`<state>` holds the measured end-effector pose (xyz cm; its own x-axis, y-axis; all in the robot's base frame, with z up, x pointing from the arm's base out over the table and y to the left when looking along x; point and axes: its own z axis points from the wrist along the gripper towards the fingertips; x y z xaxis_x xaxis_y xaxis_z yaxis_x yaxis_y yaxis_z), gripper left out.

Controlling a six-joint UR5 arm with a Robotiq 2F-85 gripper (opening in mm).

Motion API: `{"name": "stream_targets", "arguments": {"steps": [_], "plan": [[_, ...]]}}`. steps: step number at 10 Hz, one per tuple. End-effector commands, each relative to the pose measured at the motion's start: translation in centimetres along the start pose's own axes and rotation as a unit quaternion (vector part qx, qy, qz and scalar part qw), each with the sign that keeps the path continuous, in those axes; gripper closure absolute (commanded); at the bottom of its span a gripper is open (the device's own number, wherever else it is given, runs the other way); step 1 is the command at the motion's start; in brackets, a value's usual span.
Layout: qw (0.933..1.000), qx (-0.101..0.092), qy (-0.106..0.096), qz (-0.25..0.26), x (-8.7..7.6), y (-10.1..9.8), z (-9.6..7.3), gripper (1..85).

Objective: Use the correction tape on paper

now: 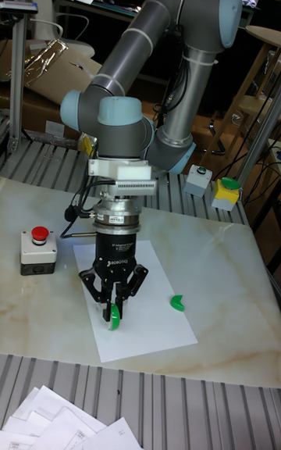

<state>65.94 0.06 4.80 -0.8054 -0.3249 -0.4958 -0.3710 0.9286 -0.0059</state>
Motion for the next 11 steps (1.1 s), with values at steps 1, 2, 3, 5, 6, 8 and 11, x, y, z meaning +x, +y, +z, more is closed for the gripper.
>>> {"name": "stream_targets", "arguments": {"steps": [1, 2, 3, 5, 6, 8, 11], "plan": [[1.0000, 0.001, -0.003, 0.007, -0.9, 0.0, 0.0, 84.0], [1.0000, 0.004, 0.002, 0.005, -0.7, -0.2, -0.1, 84.0], [0.9999, 0.008, 0.010, 0.002, -0.2, -0.4, -0.3, 84.0], [0.9996, 0.011, 0.024, 0.000, 0.7, -0.6, -0.7, 84.0], [0.9992, 0.011, 0.037, -0.001, 1.9, -0.7, -0.7, 84.0], [0.9963, 0.011, 0.084, -0.010, 5.5, -1.2, -1.1, 84.0], [0.9938, 0.000, 0.110, -0.009, 5.9, -0.9, -1.7, 84.0]]}}
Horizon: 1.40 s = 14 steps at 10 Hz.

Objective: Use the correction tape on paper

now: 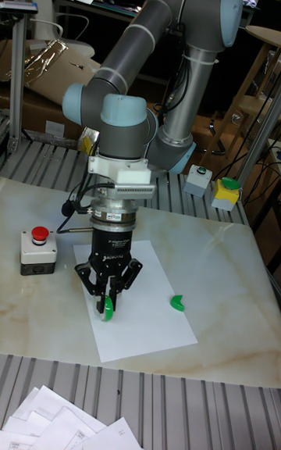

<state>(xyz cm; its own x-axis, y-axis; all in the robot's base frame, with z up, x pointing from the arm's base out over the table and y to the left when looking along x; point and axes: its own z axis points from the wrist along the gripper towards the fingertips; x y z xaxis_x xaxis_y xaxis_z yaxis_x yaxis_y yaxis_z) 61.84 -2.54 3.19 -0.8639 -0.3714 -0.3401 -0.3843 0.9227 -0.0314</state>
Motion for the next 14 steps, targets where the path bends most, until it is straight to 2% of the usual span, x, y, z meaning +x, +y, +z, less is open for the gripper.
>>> {"name": "stream_targets", "arguments": {"steps": [1, 2, 3, 6, 7, 8, 9, 10, 11, 13, 14], "plan": [[0.9995, -0.012, 0.031, 0.004, 1.0, 0.2, -0.9, 84.0], [0.9992, -0.013, 0.036, 0.005, 1.0, 0.4, -1.1, 84.0], [0.9988, -0.007, 0.048, 0.002, 1.1, 0.2, -1.6, 84.0], [0.9972, 0.011, 0.064, -0.039, 2.1, -1.2, -1.7, 84.0], [0.9960, 0.010, 0.070, -0.055, 2.4, -1.3, -1.8, 84.0], [0.9915, 0.021, 0.080, -0.100, 3.0, -2.2, -1.7, 84.0], [0.9838, 0.036, 0.087, -0.153, 3.2, -3.3, -1.6, 84.0], [0.9782, 0.044, 0.096, -0.179, 3.6, -4.0, -1.7, 84.0], [0.9777, 0.040, 0.102, -0.179, 4.1, -4.3, -1.9, 84.0], [0.9783, 0.014, 0.104, -0.179, 5.9, -4.8, -2.1, 84.0], [0.9713, 0.010, 0.099, -0.216, 6.3, -5.9, -1.7, 84.0]]}}
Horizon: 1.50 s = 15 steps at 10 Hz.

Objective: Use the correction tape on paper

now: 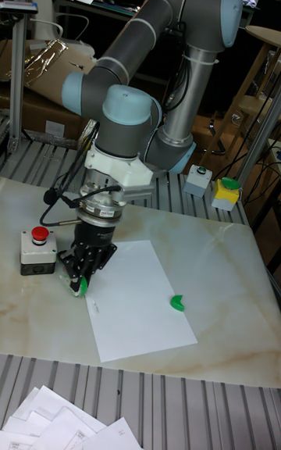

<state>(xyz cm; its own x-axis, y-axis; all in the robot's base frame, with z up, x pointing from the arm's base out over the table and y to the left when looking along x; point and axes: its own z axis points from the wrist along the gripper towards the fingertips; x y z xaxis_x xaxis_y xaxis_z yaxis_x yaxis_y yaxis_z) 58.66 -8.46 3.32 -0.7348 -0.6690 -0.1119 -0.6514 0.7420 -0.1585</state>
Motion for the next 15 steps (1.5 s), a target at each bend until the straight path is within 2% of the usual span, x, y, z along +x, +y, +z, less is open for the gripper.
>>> {"name": "stream_targets", "arguments": {"steps": [1, 2, 4, 5, 7, 8, 9, 11, 13, 15], "plan": [[0.9955, 0.008, 0.001, -0.094, 2.3, -2.2, 0.8, 84.0], [0.9938, 0.016, 0.006, -0.110, 2.0, -2.7, 0.7, 84.0], [0.9967, 0.005, -0.011, -0.081, 0.8, -2.1, 0.5, 84.0], [0.9982, -0.005, -0.020, -0.057, 0.0, -1.6, 0.2, 84.0], [0.9996, -0.024, -0.009, 0.014, -0.6, -0.5, -1.1, 84.0], [0.9979, -0.037, 0.001, 0.054, 0.1, 0.1, -1.2, 84.0], [0.9933, -0.060, -0.004, 0.099, 0.2, 1.2, -1.1, 84.0], [0.9902, -0.058, 0.004, 0.127, 1.4, 1.1, -1.2, 84.0], [0.9914, -0.048, 0.014, 0.121, 3.6, 0.5, -1.0, 84.0], [0.9898, -0.052, 0.018, 0.131, 4.6, 0.9, -0.8, 84.0]]}}
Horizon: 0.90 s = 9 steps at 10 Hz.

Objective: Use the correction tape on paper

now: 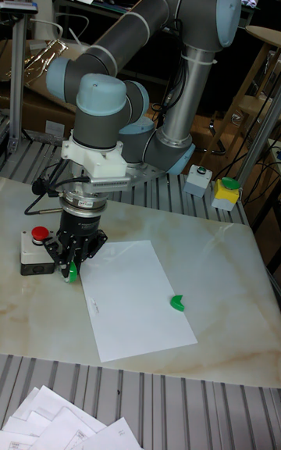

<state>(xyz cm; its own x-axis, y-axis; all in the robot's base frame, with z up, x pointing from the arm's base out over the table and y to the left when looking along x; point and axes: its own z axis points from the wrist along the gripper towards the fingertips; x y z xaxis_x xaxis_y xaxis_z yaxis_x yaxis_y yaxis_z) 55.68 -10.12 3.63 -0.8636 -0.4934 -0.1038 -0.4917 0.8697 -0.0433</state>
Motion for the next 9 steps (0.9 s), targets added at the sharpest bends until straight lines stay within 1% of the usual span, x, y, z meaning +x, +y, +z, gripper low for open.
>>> {"name": "stream_targets", "arguments": {"steps": [1, 4, 7, 9], "plan": [[0.9995, -0.011, 0.004, 0.030, 1.6, 0.2, 0.0, 84.0], [0.9994, -0.003, 0.013, 0.033, 2.2, -0.2, 0.4, 84.0], [0.9995, -0.004, 0.013, 0.029, 1.9, -0.3, 1.1, 84.0], [0.9996, -0.004, 0.015, 0.024, 1.7, -0.4, 1.2, 83.7]]}}
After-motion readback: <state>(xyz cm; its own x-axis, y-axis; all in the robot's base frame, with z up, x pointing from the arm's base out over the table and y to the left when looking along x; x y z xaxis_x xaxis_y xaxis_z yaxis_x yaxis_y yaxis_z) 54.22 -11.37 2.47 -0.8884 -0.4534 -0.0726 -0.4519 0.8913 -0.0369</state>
